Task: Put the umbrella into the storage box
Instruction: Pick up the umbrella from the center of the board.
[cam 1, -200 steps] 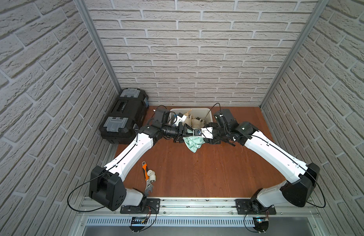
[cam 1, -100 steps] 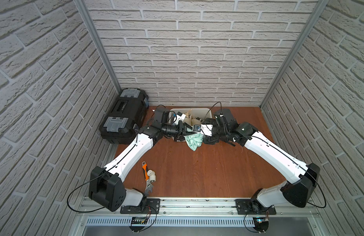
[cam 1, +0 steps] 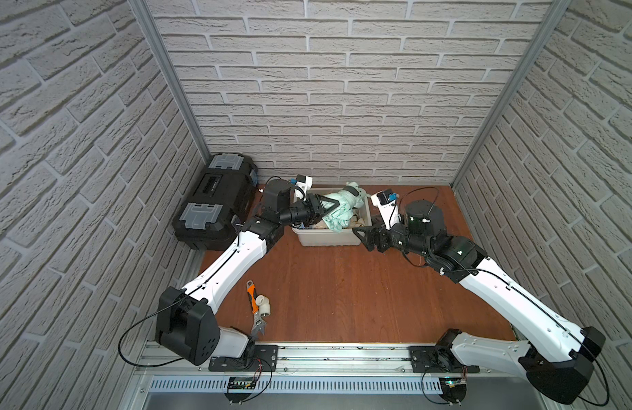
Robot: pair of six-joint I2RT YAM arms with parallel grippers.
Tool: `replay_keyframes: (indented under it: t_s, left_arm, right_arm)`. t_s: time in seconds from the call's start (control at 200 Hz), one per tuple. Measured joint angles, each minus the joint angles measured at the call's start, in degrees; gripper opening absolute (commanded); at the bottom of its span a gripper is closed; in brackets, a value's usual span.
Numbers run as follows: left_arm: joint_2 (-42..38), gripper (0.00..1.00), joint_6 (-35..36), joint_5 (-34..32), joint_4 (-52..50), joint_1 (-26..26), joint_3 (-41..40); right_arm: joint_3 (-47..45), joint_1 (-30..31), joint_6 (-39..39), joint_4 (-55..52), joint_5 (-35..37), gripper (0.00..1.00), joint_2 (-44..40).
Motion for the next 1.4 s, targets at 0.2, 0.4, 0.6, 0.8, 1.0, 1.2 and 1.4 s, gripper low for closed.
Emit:
replay_keyframes:
  t_s: [0.2,0.4,0.6,0.8,1.0,1.2,1.4]
  left_arm:
    - [4.0,0.24,-2.97,-4.28,12.11,-0.17,-0.57]
    - [6.43,0.25,-4.83,-4.44,16.44,-0.81,-0.9]
    - [7.28,0.25,-5.73,-3.96,18.47,-1.25,-0.9]
    - [9.33,0.25,-7.48,-3.91,22.38,-1.66,-0.9]
    - [10.25,0.28,-8.61,-4.33,23.93,-1.68,-0.92]
    - [10.25,0.3,-8.81,-5.81,25.62,-1.68,-1.7]
    - [10.23,0.72,-8.55,-8.02,26.71,-1.62,-3.63]
  right_arm:
    - [-6.14,-0.07,27.82,15.47,0.35,0.92,2.86]
    - [-10.1,-2.14,43.45,33.42,-0.59,0.93,9.9]
    - [-8.94,-4.72,49.66,42.95,-0.07,0.93,15.52]
    - [-6.75,-6.29,54.07,50.18,1.86,0.9,19.58]
    - [-3.17,-7.54,57.37,54.53,1.84,0.77,25.88]
    - [-0.98,-8.41,58.93,55.45,0.92,0.57,28.81]
    - [0.76,-8.87,59.89,56.13,-1.49,0.41,31.76]
